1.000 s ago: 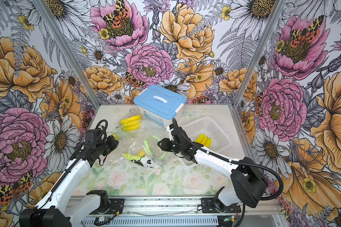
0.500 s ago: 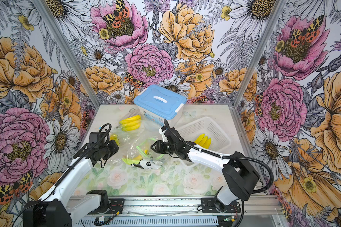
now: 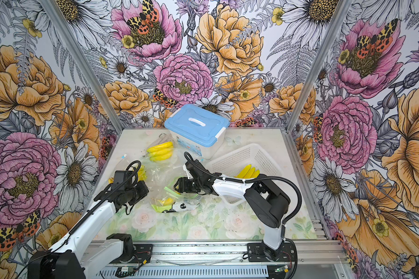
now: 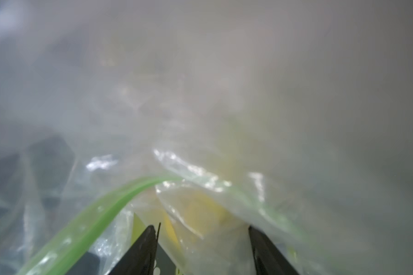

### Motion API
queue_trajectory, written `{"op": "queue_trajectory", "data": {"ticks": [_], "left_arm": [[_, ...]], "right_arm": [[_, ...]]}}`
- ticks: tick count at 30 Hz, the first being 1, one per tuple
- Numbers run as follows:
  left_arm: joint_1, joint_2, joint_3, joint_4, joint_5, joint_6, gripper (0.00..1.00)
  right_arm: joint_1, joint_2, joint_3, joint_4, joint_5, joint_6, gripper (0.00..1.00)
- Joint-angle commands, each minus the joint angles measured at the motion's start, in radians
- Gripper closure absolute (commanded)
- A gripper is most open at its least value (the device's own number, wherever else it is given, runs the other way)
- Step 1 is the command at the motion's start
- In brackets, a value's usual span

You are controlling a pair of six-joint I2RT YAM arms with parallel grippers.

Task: Open the zip-top bag and take out the banana
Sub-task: Adjust the zipper food storage bag at the center of the board.

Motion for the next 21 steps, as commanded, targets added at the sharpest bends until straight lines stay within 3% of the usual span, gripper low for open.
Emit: {"op": "queue_trajectory", "data": {"ticks": [1,7,12,17,21], "left_arm": [[-0.013,-0.014,-0.025,0.042,0.033,-0.022,1.00],[-0.016,-0.016,-0.047,0.068,0.048,-0.040,1.00],[-0.016,-0.037,-0.061,0.068,0.043,-0.052,1.00],[-0.013,-0.061,-0.069,0.067,0.045,-0.079,1.00],[-0.016,-0.084,-0.083,0.070,0.045,-0.107,1.00]], "right_arm": [[0.019,0.040,0.051,-0.018,0.014,0.009,0.36],[0.053,0.062,0.051,-0.038,0.012,0.015,0.38],[0.064,-0.007,-0.041,-0.037,0.026,0.025,0.41],[0.068,-0.101,-0.136,-0.037,0.032,0.014,0.51],[0.079,-0.086,-0.140,-0.037,0.024,0.005,0.57]]}}
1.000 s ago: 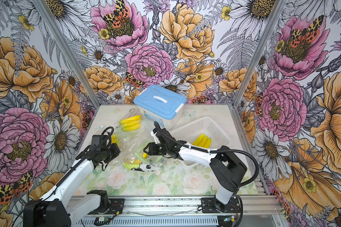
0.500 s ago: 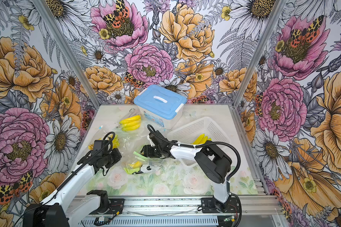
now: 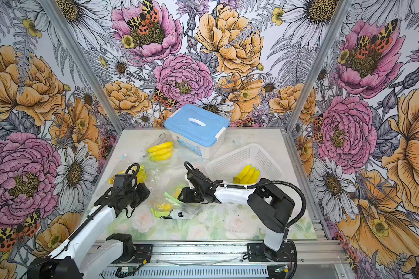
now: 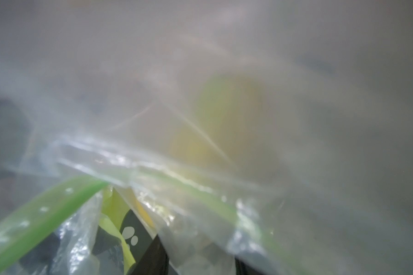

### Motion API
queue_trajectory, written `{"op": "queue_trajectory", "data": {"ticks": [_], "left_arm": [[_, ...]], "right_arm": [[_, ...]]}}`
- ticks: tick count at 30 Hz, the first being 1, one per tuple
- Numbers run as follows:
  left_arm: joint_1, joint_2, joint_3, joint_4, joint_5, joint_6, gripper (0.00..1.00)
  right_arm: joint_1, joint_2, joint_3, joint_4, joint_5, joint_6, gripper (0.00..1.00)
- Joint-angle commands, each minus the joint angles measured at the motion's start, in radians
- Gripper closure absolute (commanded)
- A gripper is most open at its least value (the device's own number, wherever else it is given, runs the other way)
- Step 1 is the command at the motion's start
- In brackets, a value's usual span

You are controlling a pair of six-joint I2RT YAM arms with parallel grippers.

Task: Open the zip-top bag and take out the banana
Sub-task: Adjust the zipper food storage bag at the center of the board.

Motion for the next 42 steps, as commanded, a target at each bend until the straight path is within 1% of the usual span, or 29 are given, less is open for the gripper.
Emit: {"op": "queue_trajectory", "data": {"ticks": [1,6,7,11,12,16,19,22,24,27,28,29,31,32,33,34,35,38,40,42], "left_arm": [[-0.011,-0.026,-0.023,0.023,0.012,-0.040,1.00],[-0.047,-0.064,-0.059,0.023,0.009,-0.075,1.00],[-0.059,-0.074,-0.069,0.020,0.005,-0.083,1.00],[-0.115,-0.125,-0.106,-0.001,-0.011,-0.129,1.00],[-0.125,-0.139,-0.112,-0.009,-0.012,-0.140,1.00],[-0.197,-0.198,-0.147,-0.025,-0.027,-0.214,1.00],[-0.290,-0.217,-0.172,-0.023,-0.062,-0.289,1.00],[-0.391,-0.227,-0.196,-0.007,-0.099,-0.354,1.00],[-0.422,-0.259,-0.204,-0.006,-0.113,-0.377,1.00],[-0.400,-0.361,-0.207,-0.049,-0.123,-0.399,1.00],[-0.379,-0.405,-0.204,-0.077,-0.120,-0.402,0.88],[-0.347,-0.449,-0.200,-0.105,-0.112,-0.401,0.80],[-0.278,-0.518,-0.191,-0.142,-0.073,-0.382,0.72],[-0.236,-0.544,-0.193,-0.137,-0.047,-0.377,0.63],[-0.211,-0.557,-0.199,-0.117,-0.022,-0.377,0.61],[-0.183,-0.563,-0.198,-0.106,0.003,-0.374,0.54],[-0.156,-0.558,-0.193,-0.083,0.025,-0.363,0.48],[-0.115,-0.507,-0.172,0.008,0.110,-0.319,0.31],[-0.111,-0.442,-0.132,0.038,0.143,-0.270,0.24],[-0.113,-0.377,-0.076,0.031,0.156,-0.203,0.22]], "right_arm": [[0.018,0.011,0.004,-0.014,-0.002,-0.016,0.58],[0.030,0.079,0.070,-0.013,0.007,-0.024,0.54],[0.025,0.082,0.079,-0.014,0.026,-0.026,0.53],[0.003,0.043,0.094,-0.012,0.166,-0.032,0.51],[-0.003,0.040,0.108,-0.011,0.175,-0.045,0.51],[-0.034,0.098,0.221,-0.008,0.136,-0.083,0.47],[-0.051,0.168,0.316,-0.008,0.092,-0.098,0.46],[-0.067,0.202,0.366,-0.008,0.042,-0.103,0.46],[-0.079,0.190,0.357,-0.009,0.020,-0.106,0.46],[-0.102,0.129,0.281,-0.020,0.004,-0.101,0.46],[-0.109,0.102,0.247,-0.024,0.000,-0.102,0.46],[-0.115,0.077,0.215,-0.027,-0.007,-0.108,0.46],[-0.120,0.048,0.174,-0.040,-0.029,-0.124,0.47],[-0.120,0.036,0.159,-0.044,-0.039,-0.134,0.47],[-0.120,0.030,0.148,-0.046,-0.046,-0.140,0.48],[-0.121,0.025,0.138,-0.046,-0.053,-0.143,0.48],[-0.120,0.023,0.132,-0.046,-0.056,-0.145,0.48],[-0.121,0.023,0.129,-0.045,-0.053,-0.145,0.49],[-0.120,0.029,0.133,-0.045,-0.051,-0.149,0.49],[-0.120,0.034,0.139,-0.045,-0.051,-0.151,0.49]]}}
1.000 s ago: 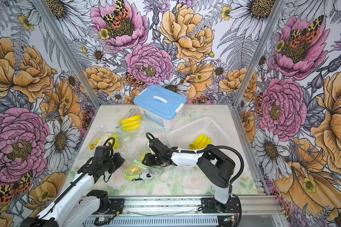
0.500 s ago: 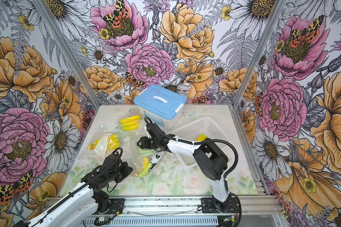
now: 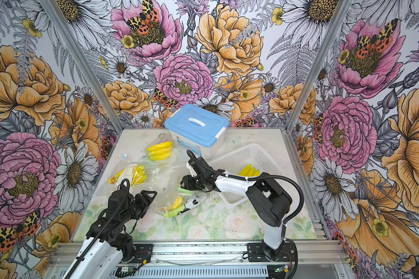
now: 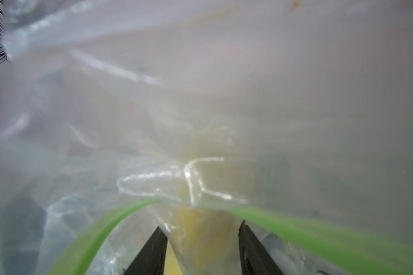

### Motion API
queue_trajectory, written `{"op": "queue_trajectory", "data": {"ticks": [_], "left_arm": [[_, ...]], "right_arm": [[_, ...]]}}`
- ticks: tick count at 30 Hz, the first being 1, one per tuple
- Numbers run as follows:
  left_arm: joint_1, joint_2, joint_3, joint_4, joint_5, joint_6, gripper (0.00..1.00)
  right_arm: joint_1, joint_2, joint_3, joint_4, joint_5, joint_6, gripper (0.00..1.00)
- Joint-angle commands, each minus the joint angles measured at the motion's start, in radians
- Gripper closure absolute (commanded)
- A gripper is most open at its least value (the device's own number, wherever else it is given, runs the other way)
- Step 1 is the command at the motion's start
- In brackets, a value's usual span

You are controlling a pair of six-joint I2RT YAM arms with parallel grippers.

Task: Open the zip-top bag and take out the banana
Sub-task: Adjust the zipper food storage bag at the center of the board.

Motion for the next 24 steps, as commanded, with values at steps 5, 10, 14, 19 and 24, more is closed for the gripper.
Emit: {"op": "queue_trajectory", "data": {"ticks": [5,10,14,19,24], "left_arm": [[-0.025,0.202,0.195,0.089,0.109,0.242,0.15],[-0.120,0.321,0.385,-0.086,-0.070,0.452,0.13],[-0.203,0.338,0.506,-0.230,-0.284,0.551,0.12],[-0.202,0.434,0.456,-0.030,0.037,0.556,0.12],[-0.251,0.515,0.434,0.019,0.037,0.564,0.14]], "right_arm": [[0.002,-0.018,0.010,0.001,-0.021,-0.024,0.49],[-0.003,-0.013,0.017,-0.001,-0.023,-0.026,0.49],[-0.006,-0.015,0.018,-0.001,-0.028,-0.027,0.49],[-0.006,-0.015,0.015,-0.001,-0.037,-0.032,0.49],[-0.006,-0.025,0.006,-0.001,-0.029,-0.028,0.49]]}}
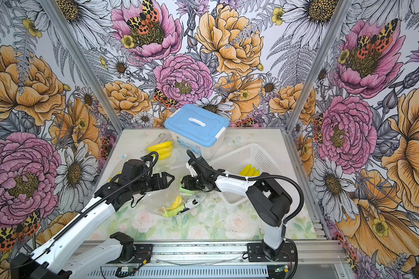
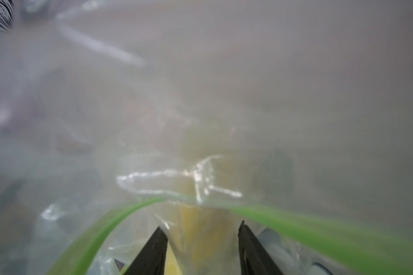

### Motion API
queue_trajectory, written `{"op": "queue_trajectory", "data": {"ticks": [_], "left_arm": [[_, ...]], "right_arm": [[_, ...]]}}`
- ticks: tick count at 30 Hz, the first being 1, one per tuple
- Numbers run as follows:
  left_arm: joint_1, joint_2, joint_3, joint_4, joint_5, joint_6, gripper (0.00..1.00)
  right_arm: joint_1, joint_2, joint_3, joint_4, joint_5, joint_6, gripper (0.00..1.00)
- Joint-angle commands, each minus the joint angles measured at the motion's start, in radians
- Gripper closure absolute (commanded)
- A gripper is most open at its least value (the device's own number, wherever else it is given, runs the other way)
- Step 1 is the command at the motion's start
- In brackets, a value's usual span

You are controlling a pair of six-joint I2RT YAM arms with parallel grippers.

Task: Open the zip-top bag and take out the banana
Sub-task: Adjust the zipper food storage bag at the center of the board.

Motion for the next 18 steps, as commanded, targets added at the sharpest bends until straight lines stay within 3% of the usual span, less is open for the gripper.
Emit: {"op": "queue_trajectory", "data": {"ticks": [1,5,8,18], "left_arm": [[-0.006,0.015,-0.019,0.048,0.043,0.035,0.15],[0.035,0.031,-0.052,0.056,0.044,0.032,0.23],[0.063,0.041,-0.089,0.097,0.065,0.015,0.34],[0.070,0.059,-0.107,0.172,0.105,-0.025,0.94]], "right_arm": [[-0.006,-0.027,0.003,-0.001,-0.007,-0.014,0.49],[-0.006,-0.036,-0.007,-0.001,-0.003,-0.011,0.49],[-0.003,-0.039,-0.012,-0.001,-0.001,-0.007,0.49],[0.023,-0.021,-0.004,-0.001,-0.014,0.004,0.50]]}}
